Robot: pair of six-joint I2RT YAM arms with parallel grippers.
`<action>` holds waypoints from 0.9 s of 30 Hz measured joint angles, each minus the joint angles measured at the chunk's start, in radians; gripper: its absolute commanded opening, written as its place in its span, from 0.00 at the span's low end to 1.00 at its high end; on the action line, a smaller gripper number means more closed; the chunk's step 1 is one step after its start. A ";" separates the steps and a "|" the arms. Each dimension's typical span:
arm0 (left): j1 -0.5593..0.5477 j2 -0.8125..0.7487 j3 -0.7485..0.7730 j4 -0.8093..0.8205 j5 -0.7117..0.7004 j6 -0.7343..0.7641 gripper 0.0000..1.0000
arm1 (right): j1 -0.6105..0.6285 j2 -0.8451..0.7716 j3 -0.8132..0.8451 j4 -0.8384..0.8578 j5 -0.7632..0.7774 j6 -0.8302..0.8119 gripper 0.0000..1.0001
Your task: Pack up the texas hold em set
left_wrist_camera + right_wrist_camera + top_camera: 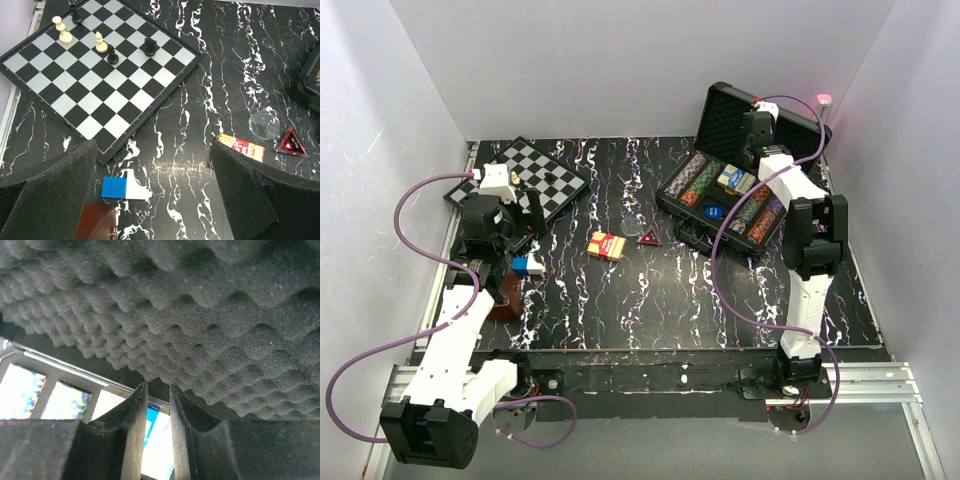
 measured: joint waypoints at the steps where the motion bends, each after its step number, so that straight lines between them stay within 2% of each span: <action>1: 0.000 0.000 0.000 0.000 0.000 0.000 0.98 | -0.005 0.012 0.011 -0.005 0.000 0.024 0.31; 15: -0.002 -0.002 0.000 0.000 0.000 0.003 0.98 | -0.028 0.036 0.060 -0.049 -0.018 0.250 0.30; 27: -0.002 -0.003 0.000 0.000 -0.001 0.004 0.98 | -0.026 0.008 -0.075 -0.045 0.005 0.399 0.29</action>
